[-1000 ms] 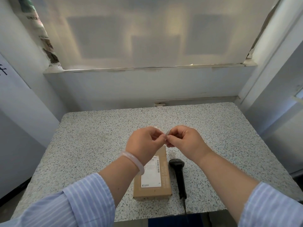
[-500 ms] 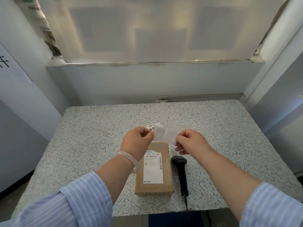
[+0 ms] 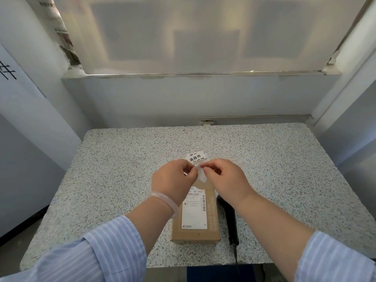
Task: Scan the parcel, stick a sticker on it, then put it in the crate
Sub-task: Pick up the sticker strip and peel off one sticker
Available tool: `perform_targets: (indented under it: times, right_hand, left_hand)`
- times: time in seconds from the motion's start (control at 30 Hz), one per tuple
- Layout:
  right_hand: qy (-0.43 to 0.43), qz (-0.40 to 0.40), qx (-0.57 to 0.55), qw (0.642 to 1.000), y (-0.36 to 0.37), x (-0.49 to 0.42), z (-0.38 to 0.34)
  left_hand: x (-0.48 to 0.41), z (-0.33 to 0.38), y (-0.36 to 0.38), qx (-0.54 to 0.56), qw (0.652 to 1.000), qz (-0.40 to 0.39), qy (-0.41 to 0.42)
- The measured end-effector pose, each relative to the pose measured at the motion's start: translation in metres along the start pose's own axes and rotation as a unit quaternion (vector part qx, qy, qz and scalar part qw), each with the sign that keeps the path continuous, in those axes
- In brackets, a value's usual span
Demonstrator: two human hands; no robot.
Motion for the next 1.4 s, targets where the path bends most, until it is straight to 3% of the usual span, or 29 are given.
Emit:
perform_targets:
  times: [0.23,0.33,0.5,0.6,0.67,0.7,0.8,0.83,0.9,1.13,1.27,1.4]
  right_hand:
    - [0.101,-0.025,-0.112,0.988,0.0,-0.007,0.004]
    - [0.128,-0.011,-0.135,0.982,-0.001,-0.01,0.007]
    - [0.15,0.019,-0.118,0.981,-0.009,-0.015,0.016]
    - [0.152,0.005,-0.131,0.98,-0.014,-0.015,0.017]
    - [0.163,-0.017,-0.171,0.972,-0.017,-0.016,0.016]
    - [0.168,-0.025,-0.189,0.967,-0.017,-0.017,0.015]
    - [0.173,-0.045,-0.208,0.962,-0.017,-0.019,0.015]
    - [0.172,-0.054,-0.208,0.961,-0.016,-0.019,0.016]
    - [0.167,-0.067,-0.196,0.964,-0.013,-0.019,0.018]
    - [0.142,-0.061,-0.098,0.983,-0.006,-0.023,0.027]
    - [0.142,-0.053,-0.077,0.985,0.001,-0.025,0.031]
    - [0.154,-0.029,-0.065,0.985,0.006,-0.031,0.039]
  left_hand:
    - [-0.002,0.004,0.007,-0.101,0.984,0.053,0.14]
    - [-0.003,0.004,0.012,-0.097,0.98,0.044,0.167]
    - [0.001,0.0,0.016,0.019,0.99,-0.031,0.133]
    - [-0.004,-0.009,0.011,0.17,0.985,-0.003,0.013]
    - [-0.007,-0.017,0.012,0.293,0.95,-0.045,-0.098]
    - [-0.007,-0.02,0.014,0.366,0.915,-0.078,-0.15]
    - [-0.001,-0.024,0.023,0.563,0.772,-0.137,-0.262]
    - [0.0,-0.024,0.025,0.587,0.746,-0.154,-0.272]
    - [0.002,-0.021,0.031,0.599,0.73,-0.195,-0.266]
    - [-0.001,-0.035,0.039,0.572,0.759,-0.204,-0.235]
    - [-0.005,-0.051,0.039,0.515,0.807,-0.134,-0.255]
    - [-0.005,-0.076,0.031,0.474,0.832,-0.048,-0.283]
Point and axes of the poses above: each hand's wrist, its own x-axis away from the middle knuckle, its own y-axis out of the palm, z = x × y, the point moved 3 cm from there along -x, towards the middle knuckle, and after that the axes turned 3 degrees about y, right-handed, at the moved point
